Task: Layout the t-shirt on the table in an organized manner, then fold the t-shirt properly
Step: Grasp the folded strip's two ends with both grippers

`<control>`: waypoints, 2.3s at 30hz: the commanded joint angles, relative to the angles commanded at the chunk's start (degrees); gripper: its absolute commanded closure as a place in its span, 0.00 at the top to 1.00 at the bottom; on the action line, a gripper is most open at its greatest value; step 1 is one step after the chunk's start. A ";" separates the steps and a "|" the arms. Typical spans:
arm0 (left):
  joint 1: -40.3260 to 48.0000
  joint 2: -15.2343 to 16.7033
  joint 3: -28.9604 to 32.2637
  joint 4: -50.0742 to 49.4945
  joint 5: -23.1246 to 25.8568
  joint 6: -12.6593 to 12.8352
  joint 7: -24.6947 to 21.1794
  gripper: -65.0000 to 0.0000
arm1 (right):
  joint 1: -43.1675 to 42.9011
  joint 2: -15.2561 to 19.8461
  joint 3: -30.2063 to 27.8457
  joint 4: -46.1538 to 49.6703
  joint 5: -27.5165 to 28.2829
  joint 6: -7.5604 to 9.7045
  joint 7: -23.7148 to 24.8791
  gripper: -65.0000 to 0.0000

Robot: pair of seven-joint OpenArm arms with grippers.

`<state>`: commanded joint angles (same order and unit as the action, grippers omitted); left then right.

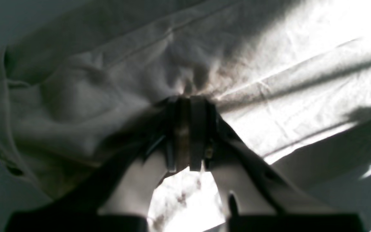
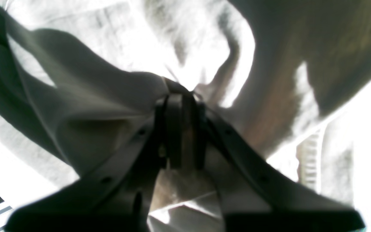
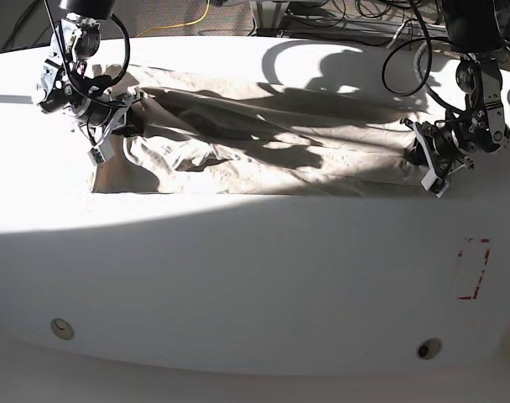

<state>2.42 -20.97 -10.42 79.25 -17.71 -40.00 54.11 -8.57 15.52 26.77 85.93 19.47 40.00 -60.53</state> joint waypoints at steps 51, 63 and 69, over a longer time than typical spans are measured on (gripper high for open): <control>-4.84 0.00 -21.19 -8.18 -22.59 0.00 8.62 0.69 | 4.92 -0.62 0.00 -1.41 -3.08 0.00 0.00 0.09; -5.71 2.55 -19.34 -8.18 -22.33 0.00 8.53 0.52 | 5.01 -1.58 0.00 -1.32 -2.99 0.00 0.00 0.09; -5.71 3.96 -19.25 -8.26 -22.24 0.00 8.53 0.11 | 5.01 -1.67 0.00 -1.32 -2.99 0.00 0.00 0.09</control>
<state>-3.30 -17.01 -29.67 70.99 -39.96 -40.00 62.64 -3.56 13.85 26.77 84.62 16.48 40.00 -60.53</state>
